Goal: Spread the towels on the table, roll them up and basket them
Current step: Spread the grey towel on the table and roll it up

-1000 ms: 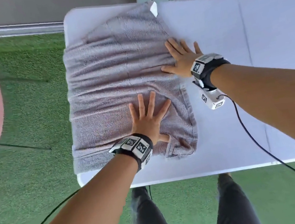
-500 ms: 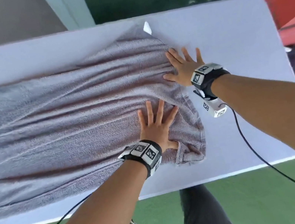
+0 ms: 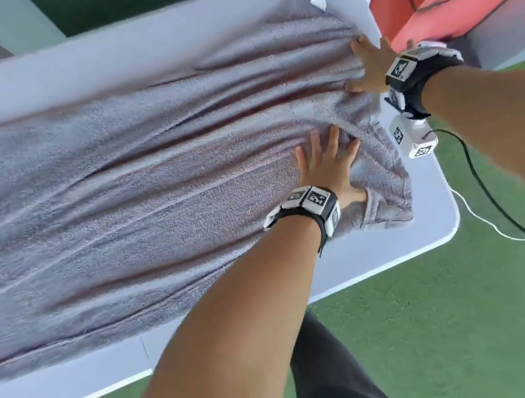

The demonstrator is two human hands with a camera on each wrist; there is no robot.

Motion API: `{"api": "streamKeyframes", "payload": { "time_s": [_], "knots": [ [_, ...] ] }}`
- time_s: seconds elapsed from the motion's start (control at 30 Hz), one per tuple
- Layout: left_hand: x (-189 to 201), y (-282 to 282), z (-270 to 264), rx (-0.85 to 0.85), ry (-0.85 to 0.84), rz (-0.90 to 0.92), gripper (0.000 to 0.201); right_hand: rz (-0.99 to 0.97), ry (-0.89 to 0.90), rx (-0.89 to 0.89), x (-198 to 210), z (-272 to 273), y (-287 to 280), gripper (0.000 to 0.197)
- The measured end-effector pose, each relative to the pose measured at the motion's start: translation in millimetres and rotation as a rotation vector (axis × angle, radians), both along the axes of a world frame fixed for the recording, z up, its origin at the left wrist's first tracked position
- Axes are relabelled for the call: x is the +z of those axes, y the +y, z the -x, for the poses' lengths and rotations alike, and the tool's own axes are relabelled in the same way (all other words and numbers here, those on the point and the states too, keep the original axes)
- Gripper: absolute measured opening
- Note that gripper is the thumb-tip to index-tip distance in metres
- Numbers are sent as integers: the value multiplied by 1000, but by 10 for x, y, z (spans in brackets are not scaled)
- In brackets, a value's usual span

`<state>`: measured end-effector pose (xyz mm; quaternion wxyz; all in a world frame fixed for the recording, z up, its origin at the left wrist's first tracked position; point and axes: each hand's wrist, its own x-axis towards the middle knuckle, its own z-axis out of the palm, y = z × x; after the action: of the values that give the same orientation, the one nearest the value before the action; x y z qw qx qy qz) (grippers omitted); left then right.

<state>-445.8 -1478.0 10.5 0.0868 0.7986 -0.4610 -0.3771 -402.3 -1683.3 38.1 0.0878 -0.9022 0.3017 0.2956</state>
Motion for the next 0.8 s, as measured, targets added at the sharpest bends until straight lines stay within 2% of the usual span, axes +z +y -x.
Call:
{"api": "streamKeyframes", "payload": {
  "time_s": [0.1, 0.17, 0.2, 0.27, 0.33, 0.4, 0.47, 0.53, 0.6, 0.7, 0.8],
  "knots": [
    [191, 341, -5, 55, 122, 116, 94, -86, -333, -137, 69, 145, 290, 69],
    [297, 830, 47, 151, 125, 151, 86, -133, -541, -169, 108, 434, 618, 51],
    [337, 1118, 85, 228, 94, 165, 77, -160, -592, -154, 127, 626, 801, 42],
    [384, 1718, 163, 387, -14, 170, 53, -221, -584, -122, 148, 1067, 1142, 31],
    [361, 2275, 229, 487, -127, 124, 40, -242, -502, -76, 108, 1500, 1394, 31],
    [323, 2716, 262, 540, -188, 52, 39, -175, -440, -13, 14, 1815, 1501, 29],
    [289, 2986, 275, 541, -236, -12, 41, -148, -424, -29, -70, 2010, 1508, 30],
    [276, 3135, 289, 535, -303, -44, 40, -222, -469, -92, -119, 2101, 1497, 33],
    [266, 3189, 296, 566, -371, -50, 34, -257, -495, -153, -142, 2125, 1472, 28],
    [246, 3188, 300, 607, -436, -84, 36, -219, -407, -100, -138, 2170, 1435, 19],
    [228, 3165, 285, 628, -413, -76, 31, -196, -405, -71, -136, 2217, 1436, 14]
  ]
}}
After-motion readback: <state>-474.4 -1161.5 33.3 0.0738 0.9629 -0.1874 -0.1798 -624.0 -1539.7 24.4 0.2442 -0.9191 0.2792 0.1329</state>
